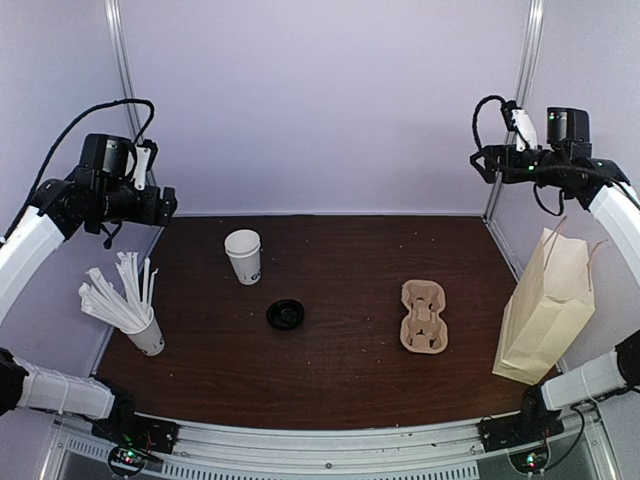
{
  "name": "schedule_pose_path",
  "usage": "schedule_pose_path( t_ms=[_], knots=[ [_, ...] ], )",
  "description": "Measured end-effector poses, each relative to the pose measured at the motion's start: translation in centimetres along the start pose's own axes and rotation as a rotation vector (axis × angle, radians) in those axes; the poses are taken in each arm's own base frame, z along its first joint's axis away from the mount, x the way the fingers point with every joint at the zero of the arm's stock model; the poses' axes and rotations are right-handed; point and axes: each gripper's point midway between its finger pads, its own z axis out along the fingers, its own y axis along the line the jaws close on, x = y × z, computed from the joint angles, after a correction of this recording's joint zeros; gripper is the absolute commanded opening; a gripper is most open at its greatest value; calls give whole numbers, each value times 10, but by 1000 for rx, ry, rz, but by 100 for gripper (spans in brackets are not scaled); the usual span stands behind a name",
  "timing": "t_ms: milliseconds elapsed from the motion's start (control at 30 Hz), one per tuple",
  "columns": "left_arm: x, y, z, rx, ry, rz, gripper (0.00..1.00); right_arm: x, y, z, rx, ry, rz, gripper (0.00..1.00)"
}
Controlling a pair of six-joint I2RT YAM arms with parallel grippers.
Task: Pack the takeout coffee
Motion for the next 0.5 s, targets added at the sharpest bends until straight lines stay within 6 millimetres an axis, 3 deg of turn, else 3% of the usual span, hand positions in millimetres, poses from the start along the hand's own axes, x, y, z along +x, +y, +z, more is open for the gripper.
schedule_pose_path(
  t_ms=[167, 367, 500],
  knots=[
    [-3, 5, 14, 6, 2, -8, 97, -2, 27, 14, -64, 16, -22, 100],
    [-12, 7, 33, 3, 12, 10, 97, 10, 55, 27, -156, 49, -61, 100],
    [-23, 6, 53, 2, -5, 26, 77, 41, 73, 36, -241, 100, -101, 100]
  ],
)
